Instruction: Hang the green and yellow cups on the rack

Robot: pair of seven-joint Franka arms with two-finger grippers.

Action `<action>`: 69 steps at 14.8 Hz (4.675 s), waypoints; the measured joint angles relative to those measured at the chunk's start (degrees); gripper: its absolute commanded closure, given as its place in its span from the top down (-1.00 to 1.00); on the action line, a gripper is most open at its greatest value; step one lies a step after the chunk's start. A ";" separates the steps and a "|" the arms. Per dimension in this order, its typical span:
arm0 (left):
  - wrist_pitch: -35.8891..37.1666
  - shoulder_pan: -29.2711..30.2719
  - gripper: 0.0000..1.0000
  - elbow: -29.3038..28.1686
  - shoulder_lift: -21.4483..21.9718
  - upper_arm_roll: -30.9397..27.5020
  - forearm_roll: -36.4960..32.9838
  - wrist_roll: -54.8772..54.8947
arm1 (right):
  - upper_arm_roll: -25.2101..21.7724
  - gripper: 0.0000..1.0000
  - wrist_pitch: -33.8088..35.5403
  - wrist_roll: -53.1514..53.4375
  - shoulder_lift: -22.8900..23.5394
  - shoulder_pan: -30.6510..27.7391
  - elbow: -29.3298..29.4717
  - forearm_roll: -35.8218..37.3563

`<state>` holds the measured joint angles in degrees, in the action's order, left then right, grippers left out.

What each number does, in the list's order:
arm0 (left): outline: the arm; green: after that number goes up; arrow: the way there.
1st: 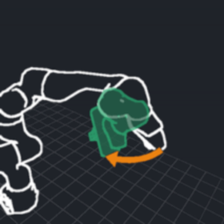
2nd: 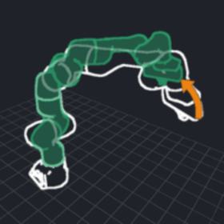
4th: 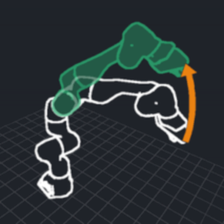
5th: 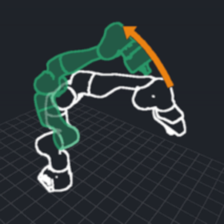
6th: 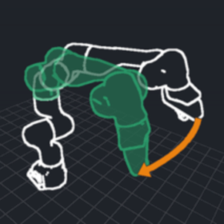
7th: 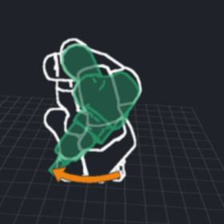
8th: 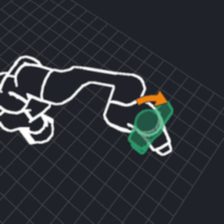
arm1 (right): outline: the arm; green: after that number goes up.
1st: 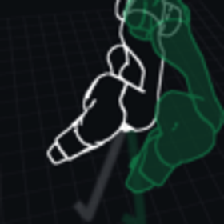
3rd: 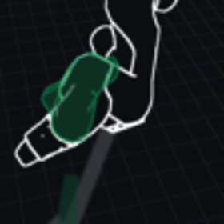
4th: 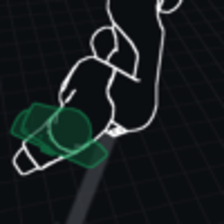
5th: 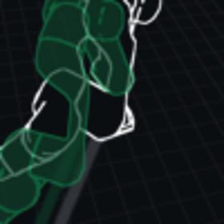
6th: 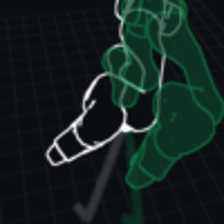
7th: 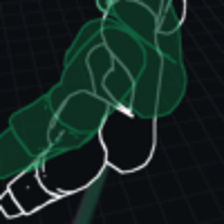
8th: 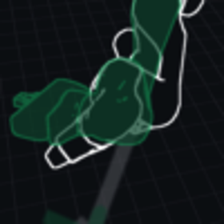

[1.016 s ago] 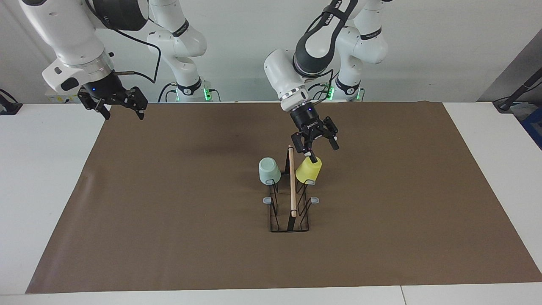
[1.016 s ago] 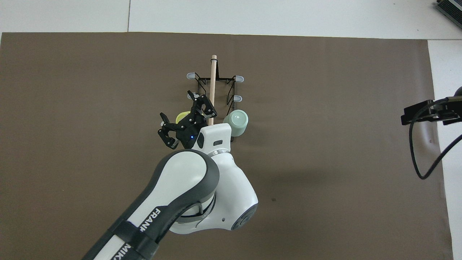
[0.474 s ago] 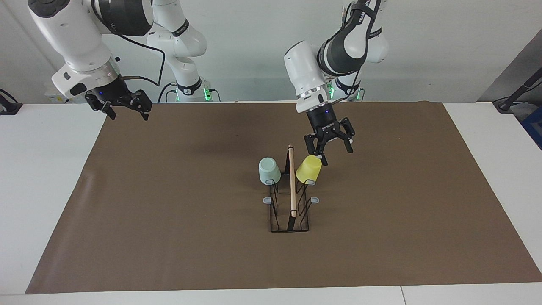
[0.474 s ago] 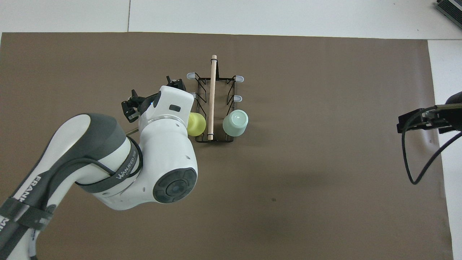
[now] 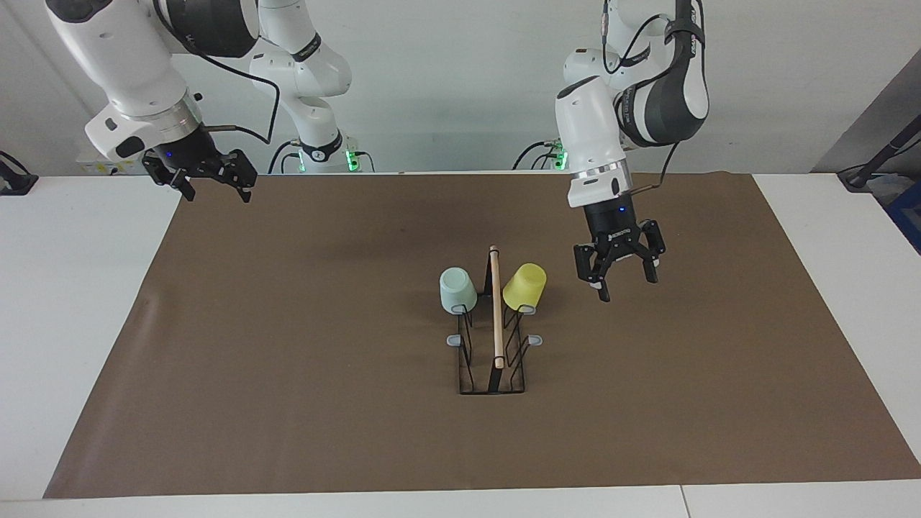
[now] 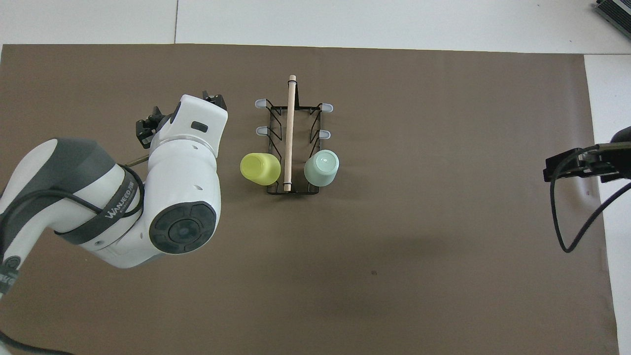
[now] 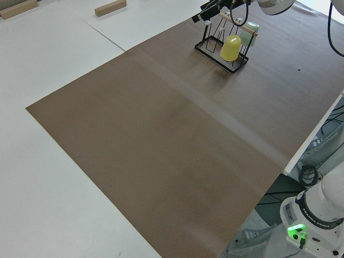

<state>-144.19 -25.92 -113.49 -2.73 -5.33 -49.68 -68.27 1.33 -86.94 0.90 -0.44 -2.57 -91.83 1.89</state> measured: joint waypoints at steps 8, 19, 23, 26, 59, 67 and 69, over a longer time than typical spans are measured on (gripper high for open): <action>0.70 6.86 0.99 0.30 4.41 -0.22 27.23 37.85 | 0.85 1.00 0.00 0.00 -1.03 0.21 0.34 -0.04; 37.27 13.04 1.00 15.65 7.04 -1.40 49.71 74.15 | 0.59 1.00 0.00 0.00 -1.03 -0.11 0.34 -0.04; 46.43 15.88 1.00 20.43 5.71 -1.42 52.64 77.30 | 0.59 1.00 0.00 0.00 -1.03 -0.11 0.34 -0.04; 50.66 16.08 1.00 23.43 4.36 -1.33 52.65 77.45 | 0.59 1.00 0.00 0.00 -1.03 -0.11 0.34 -0.04; 61.75 21.16 1.00 26.33 4.45 5.81 50.79 72.28 | 0.59 1.00 0.00 0.00 -1.03 -0.11 0.34 -0.04; 61.80 21.17 1.00 26.33 4.45 5.62 50.79 72.28 | 0.59 1.00 0.00 0.00 -1.03 -0.11 0.34 -0.04; 61.80 21.17 1.00 26.33 4.45 5.62 50.79 72.29 | 0.59 1.00 0.00 0.00 -1.03 -0.11 0.34 -0.04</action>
<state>-82.40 -4.75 -87.16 1.72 0.29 1.11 4.02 1.92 -86.94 0.90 -1.47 -2.68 -91.49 1.85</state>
